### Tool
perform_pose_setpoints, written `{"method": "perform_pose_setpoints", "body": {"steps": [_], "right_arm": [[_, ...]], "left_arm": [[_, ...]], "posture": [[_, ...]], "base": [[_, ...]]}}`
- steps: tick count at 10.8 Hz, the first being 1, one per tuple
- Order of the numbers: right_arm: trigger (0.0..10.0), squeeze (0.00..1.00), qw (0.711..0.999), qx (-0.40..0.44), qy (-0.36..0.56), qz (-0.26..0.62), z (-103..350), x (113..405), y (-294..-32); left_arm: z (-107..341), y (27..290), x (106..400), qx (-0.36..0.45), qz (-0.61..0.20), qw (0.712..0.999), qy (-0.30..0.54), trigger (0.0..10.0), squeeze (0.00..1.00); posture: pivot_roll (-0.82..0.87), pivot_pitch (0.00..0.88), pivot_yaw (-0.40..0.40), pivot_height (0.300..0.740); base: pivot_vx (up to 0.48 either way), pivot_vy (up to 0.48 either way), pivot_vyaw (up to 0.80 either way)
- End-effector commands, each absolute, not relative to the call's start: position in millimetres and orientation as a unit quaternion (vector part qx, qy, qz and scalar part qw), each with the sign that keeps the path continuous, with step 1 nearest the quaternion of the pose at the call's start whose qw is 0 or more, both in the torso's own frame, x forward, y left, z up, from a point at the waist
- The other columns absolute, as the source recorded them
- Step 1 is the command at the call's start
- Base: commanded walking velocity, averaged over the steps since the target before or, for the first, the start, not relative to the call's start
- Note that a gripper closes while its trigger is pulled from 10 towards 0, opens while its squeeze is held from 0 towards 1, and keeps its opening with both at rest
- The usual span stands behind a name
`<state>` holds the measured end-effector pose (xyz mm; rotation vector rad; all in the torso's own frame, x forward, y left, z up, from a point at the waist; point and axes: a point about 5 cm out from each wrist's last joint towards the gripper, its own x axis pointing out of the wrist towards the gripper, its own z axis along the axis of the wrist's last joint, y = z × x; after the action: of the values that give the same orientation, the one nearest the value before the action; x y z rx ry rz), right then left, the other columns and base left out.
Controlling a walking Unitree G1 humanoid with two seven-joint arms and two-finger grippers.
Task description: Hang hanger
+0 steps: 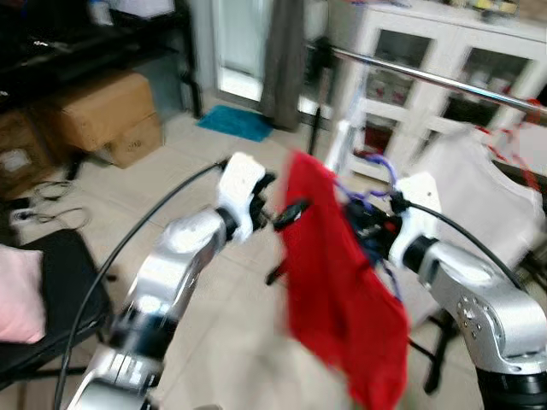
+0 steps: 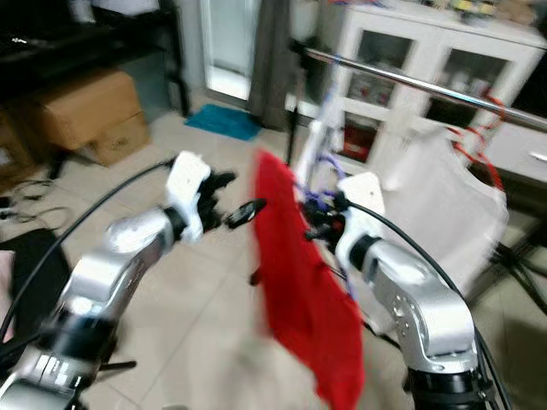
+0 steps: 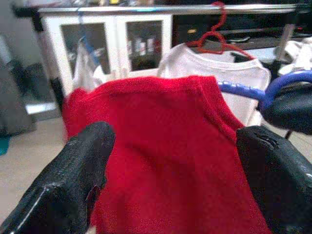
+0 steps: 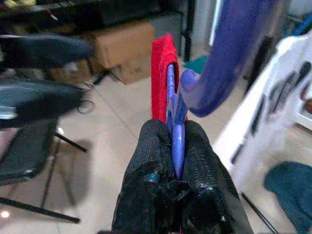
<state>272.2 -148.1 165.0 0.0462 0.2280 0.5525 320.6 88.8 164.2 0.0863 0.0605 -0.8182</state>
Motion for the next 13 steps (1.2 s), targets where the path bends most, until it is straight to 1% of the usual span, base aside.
{"method": "perform_pose_setpoints", "body": {"steps": [1, 3, 4, 5, 6, 8, 9, 10, 11, 12, 13], "right_arm": [[0.0, 0.0, 0.953, 0.017, 0.084, 0.292, 177, 274, -147], [0.0, 0.0, 0.95, 0.005, 0.083, 0.3, 182, 278, -153], [0.0, 0.0, 0.947, 0.011, 0.08, 0.311, 185, 280, -147], [0.0, 0.0, 0.943, 0.015, 0.076, 0.324, 185, 280, -141], [0.0, 0.0, 0.939, 0.015, 0.074, 0.336, 186, 280, -137], [0.0, 0.0, 0.935, -0.003, 0.068, 0.349, 186, 281, -133], [0.0, 0.0, 0.935, -0.031, 0.045, 0.351, 190, 283, -130], [0.0, 0.0, 0.935, -0.062, 0.018, 0.347, 195, 284, -127], [0.0, 0.0, 0.938, -0.126, -0.013, 0.323, 199, 288, -126], [0.0, 0.0, 0.94, -0.173, -0.033, 0.292, 199, 294, -124], [0.0, 0.0, 0.94, -0.189, -0.037, 0.282, 199, 295, -124]], "left_arm": [[167, 88, 323, 0.054, -0.406, 0.912, 0.023, 10.0, 1.0], [174, 91, 325, 0.051, -0.423, 0.905, 0.003, 10.0, 1.0], [173, 83, 328, 0.05, -0.421, 0.905, 0.007, 10.0, 0.86], [173, 71, 326, 0.047, -0.436, 0.899, 0.005, 10.0, 0.36], [172, 64, 325, 0.048, -0.443, 0.895, 0.003, 10.0, 0.0], [173, 60, 327, 0.029, -0.444, 0.896, 0.001, 10.0, 0.0], [172, 61, 330, 0.024, -0.428, 0.903, 0.006, 10.0, 0.0], [170, 63, 332, 0.015, -0.412, 0.911, 0.01, 10.0, 0.0], [172, 63, 332, -0.007, -0.402, 0.916, 0.008, 10.0, 0.0], [170, 58, 326, -0.028, -0.416, 0.909, 0.01, 10.0, 0.0], [168, 57, 324, -0.026, -0.42, 0.907, 0.013, 10.0, 0.0]], "posture": [[-0.08, 0.0, -0.024, 0.74], [-0.07, 0.0, -0.033, 0.74], [-0.06, 0.0, -0.04, 0.74], [-0.06, 0.0, -0.04, 0.74], [-0.06, 0.0, -0.04, 0.74], [-0.06, 0.0, -0.043, 0.74], [-0.07, 0.0, -0.042, 0.74], [-0.07, 0.0, -0.04, 0.74], [-0.07, 0.0, -0.042, 0.74], [-0.07, 0.0, -0.045, 0.74], [-0.07, 0.0, -0.046, 0.74]], "base": [[0.0, 0.0, 0.0], [0.0, 0.0, 0.0], [0.0, 0.0, 0.0], [0.0, 0.0, 0.0], [0.0, 0.0, 0.0], [0.0, 0.0, 0.0], [0.0, 0.0, 0.0], [0.0, 0.0, 0.0], [0.0, 0.0, 0.0], [0.0, 0.0, 0.0], [0.0, 0.0, 0.0]]}}
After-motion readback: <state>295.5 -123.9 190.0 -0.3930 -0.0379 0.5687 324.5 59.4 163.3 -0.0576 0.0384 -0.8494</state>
